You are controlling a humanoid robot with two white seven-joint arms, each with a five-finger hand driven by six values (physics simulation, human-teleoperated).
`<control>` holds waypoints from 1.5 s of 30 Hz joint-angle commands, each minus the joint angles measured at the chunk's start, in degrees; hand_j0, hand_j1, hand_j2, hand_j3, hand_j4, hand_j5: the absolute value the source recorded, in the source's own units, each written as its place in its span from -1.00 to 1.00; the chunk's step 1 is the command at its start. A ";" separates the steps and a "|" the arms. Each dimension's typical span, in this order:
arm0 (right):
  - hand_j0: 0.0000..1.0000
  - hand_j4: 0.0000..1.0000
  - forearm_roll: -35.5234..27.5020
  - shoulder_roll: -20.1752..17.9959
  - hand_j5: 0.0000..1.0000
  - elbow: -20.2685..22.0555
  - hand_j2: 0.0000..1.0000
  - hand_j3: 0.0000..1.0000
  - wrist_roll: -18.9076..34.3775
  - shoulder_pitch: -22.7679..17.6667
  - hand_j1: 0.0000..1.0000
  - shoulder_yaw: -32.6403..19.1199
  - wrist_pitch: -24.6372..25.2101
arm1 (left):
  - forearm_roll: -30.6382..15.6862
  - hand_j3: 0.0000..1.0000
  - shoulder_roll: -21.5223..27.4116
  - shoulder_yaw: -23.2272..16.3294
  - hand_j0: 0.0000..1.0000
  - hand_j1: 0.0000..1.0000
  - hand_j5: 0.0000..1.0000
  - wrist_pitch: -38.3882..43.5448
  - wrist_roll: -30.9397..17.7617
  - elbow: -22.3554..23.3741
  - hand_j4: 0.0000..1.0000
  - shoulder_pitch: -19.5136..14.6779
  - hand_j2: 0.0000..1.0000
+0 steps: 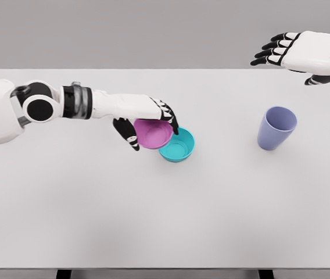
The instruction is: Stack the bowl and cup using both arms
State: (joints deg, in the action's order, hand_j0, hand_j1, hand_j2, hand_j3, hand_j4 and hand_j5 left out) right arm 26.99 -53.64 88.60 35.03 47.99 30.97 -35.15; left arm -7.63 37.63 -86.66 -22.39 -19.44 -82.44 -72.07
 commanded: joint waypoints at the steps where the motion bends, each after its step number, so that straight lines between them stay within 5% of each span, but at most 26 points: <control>1: 1.00 1.00 -0.18 -0.07 1.00 0.00 1.00 1.00 -0.03 0.00 1.00 -0.03 0.15 | -0.28 0.45 -0.89 0.09 0.45 0.45 0.45 1.03 0.02 0.00 0.45 0.00 0.45; 25: 1.00 1.00 -0.18 -0.07 1.00 0.00 1.00 1.00 -0.03 0.00 1.00 -0.03 0.15 | -0.28 0.45 -7.04 0.00 0.45 0.45 0.45 1.56 0.11 3.61 0.45 0.44 0.45; 45: 1.00 1.00 -0.18 -0.07 1.00 0.00 1.00 1.00 -0.03 0.00 1.00 -0.03 0.15 | 0.25 0.51 -7.22 -0.08 0.51 0.51 0.51 1.47 0.37 3.61 0.51 1.41 0.51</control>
State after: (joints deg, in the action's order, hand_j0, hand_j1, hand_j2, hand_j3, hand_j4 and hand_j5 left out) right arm 26.99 -53.64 88.60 35.03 47.99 30.97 -35.15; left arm -7.10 30.43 -86.84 -20.98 -19.10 -78.83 -70.67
